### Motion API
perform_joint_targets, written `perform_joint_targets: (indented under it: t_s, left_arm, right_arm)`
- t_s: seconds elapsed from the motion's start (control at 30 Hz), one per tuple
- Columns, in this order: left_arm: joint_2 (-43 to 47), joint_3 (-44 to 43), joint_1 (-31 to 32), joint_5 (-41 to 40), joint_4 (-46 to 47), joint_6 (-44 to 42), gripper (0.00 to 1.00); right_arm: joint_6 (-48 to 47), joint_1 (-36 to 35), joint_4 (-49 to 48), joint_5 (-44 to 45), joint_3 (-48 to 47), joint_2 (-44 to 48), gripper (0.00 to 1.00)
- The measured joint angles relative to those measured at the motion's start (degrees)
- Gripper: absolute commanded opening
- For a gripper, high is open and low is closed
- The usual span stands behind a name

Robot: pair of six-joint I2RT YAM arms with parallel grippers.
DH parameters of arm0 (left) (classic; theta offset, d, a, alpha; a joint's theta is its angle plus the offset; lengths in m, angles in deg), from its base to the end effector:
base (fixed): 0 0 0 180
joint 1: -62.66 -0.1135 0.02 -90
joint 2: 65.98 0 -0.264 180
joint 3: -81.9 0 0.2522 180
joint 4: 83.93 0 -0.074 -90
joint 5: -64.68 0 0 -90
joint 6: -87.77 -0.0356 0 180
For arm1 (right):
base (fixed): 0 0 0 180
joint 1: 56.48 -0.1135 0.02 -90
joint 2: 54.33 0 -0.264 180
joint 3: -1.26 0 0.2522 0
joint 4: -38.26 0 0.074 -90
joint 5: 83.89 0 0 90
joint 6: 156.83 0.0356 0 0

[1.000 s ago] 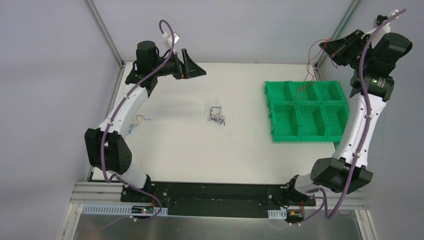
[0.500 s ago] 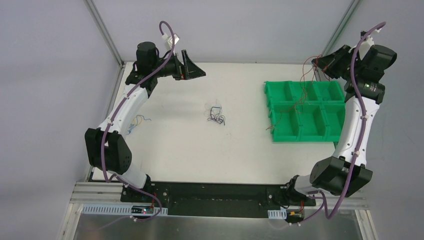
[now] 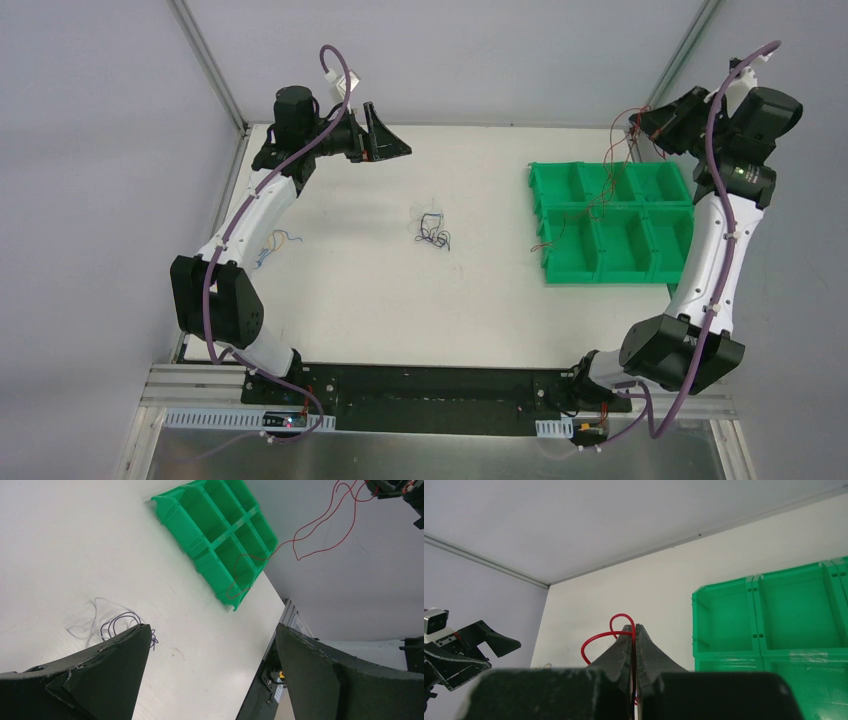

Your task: Untangle the cables

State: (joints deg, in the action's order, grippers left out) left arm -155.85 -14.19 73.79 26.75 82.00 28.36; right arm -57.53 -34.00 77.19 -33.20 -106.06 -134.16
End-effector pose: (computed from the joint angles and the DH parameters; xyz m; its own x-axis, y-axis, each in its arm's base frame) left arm 0.3528 -0.0980 0.3917 -0.5659 -0.2075 -0.7979 0.6939 0.4028 -0.5969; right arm 0.2827 -0.0926 0.4696 -0.2258 0.2287 -0.9469 -0.2446 0.9276 0.2824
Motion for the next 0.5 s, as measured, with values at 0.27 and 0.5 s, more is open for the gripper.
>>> perform_joint_targets:
  t_s: [0.27, 0.5]
  left_arm:
    - [0.0, 0.0, -0.2, 0.2, 0.0, -0.2, 0.99]
    - [0.0, 0.0, -0.4, 0.4, 0.0, -0.2, 0.99]
  right_arm:
    - [2.2, 0.5, -1.7, -0.1, -5.7, 0.6, 0.0]
    - [1.8, 0.6, -1.1, -0.1, -5.6, 0.7, 0.0]
